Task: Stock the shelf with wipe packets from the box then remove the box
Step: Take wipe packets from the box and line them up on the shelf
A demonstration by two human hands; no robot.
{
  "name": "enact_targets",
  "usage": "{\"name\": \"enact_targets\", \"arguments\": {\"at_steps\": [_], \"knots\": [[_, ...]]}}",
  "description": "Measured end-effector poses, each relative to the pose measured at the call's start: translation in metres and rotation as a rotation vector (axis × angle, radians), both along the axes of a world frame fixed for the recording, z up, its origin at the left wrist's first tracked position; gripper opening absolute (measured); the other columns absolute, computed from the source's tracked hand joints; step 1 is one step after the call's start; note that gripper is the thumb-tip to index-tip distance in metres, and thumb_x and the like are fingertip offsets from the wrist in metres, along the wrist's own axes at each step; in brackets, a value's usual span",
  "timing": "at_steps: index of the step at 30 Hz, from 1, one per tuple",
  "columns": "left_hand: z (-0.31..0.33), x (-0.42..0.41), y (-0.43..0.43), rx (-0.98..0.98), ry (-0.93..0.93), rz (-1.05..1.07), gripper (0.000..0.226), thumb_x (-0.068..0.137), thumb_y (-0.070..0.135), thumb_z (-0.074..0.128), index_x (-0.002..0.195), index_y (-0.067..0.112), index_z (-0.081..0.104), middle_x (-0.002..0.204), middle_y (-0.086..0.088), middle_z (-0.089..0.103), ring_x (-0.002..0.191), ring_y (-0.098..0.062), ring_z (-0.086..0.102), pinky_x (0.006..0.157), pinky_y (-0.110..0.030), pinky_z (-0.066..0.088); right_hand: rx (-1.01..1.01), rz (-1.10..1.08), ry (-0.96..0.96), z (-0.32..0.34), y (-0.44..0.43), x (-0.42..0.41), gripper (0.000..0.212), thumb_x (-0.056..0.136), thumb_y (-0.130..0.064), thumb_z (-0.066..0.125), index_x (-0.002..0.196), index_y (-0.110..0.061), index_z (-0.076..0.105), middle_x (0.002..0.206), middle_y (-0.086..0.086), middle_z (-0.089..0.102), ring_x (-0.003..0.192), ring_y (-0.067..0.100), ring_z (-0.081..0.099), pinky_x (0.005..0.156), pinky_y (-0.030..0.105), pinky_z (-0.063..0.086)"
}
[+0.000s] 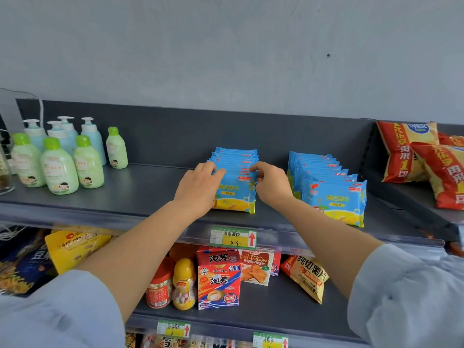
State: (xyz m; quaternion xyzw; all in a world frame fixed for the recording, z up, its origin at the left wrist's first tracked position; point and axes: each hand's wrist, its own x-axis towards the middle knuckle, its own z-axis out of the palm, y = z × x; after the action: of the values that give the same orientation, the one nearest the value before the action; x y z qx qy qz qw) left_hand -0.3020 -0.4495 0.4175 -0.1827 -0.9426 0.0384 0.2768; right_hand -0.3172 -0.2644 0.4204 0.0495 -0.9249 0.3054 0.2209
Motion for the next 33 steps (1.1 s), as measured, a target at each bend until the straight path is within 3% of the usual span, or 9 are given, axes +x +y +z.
{"name": "enact_targets", "arguments": {"at_steps": [7, 13, 22, 29, 33], "knots": [[-0.004, 0.000, 0.001, -0.021, -0.006, 0.000, 0.069, 0.087, 0.013, 0.063, 0.145, 0.013, 0.026, 0.140, -0.008, 0.036, 0.128, -0.023, 0.035, 0.100, -0.035, 0.036, 0.178, -0.011, -0.006, -0.002, -0.005, 0.014, 0.053, 0.091, -0.003, 0.055, 0.139, -0.017, 0.039, 0.124, 0.006, 0.051, 0.110, 0.022, 0.055, 0.086, 0.037, 0.054], [-0.005, 0.007, 0.005, -0.068, -0.003, 0.004, 0.078, 0.089, 0.016, 0.064, 0.150, 0.010, 0.015, 0.156, -0.011, 0.018, 0.146, -0.025, 0.012, 0.118, -0.039, 0.014, 0.329, -0.093, -0.068, -0.003, 0.000, 0.033, 0.066, 0.090, -0.006, 0.056, 0.146, -0.021, 0.027, 0.134, 0.007, 0.048, 0.114, 0.027, 0.053, 0.086, 0.039, 0.052], [-0.001, 0.038, 0.046, -0.037, 0.011, -0.180, 0.068, 0.088, 0.014, 0.063, 0.145, 0.011, 0.027, 0.148, -0.008, 0.033, 0.139, -0.024, 0.026, 0.111, -0.036, 0.026, 0.399, -0.193, -0.081, -0.007, 0.023, 0.086, 0.059, 0.094, -0.018, 0.055, 0.147, -0.020, 0.028, 0.140, 0.006, 0.042, 0.127, 0.026, 0.042, 0.092, 0.038, 0.045], [-0.011, 0.079, 0.103, -0.034, -0.001, -0.307, 0.060, 0.086, 0.024, 0.066, 0.138, 0.011, 0.038, 0.138, -0.005, 0.044, 0.131, -0.022, 0.036, 0.105, -0.035, 0.037, 0.450, -0.303, -0.100, -0.023, 0.069, 0.148, 0.050, 0.092, -0.017, 0.054, 0.140, -0.020, 0.038, 0.129, 0.005, 0.047, 0.119, 0.026, 0.046, 0.079, 0.035, 0.044], [-0.025, 0.110, 0.145, -0.037, -0.026, -0.361, 0.056, 0.086, 0.023, 0.066, 0.135, 0.013, 0.041, 0.137, -0.005, 0.045, 0.130, -0.022, 0.037, 0.100, -0.035, 0.039, 0.487, -0.353, -0.171, -0.035, 0.114, 0.190, 0.048, 0.091, -0.019, 0.056, 0.136, -0.019, 0.041, 0.131, 0.006, 0.046, 0.126, 0.026, 0.041, 0.086, 0.038, 0.045]]}}
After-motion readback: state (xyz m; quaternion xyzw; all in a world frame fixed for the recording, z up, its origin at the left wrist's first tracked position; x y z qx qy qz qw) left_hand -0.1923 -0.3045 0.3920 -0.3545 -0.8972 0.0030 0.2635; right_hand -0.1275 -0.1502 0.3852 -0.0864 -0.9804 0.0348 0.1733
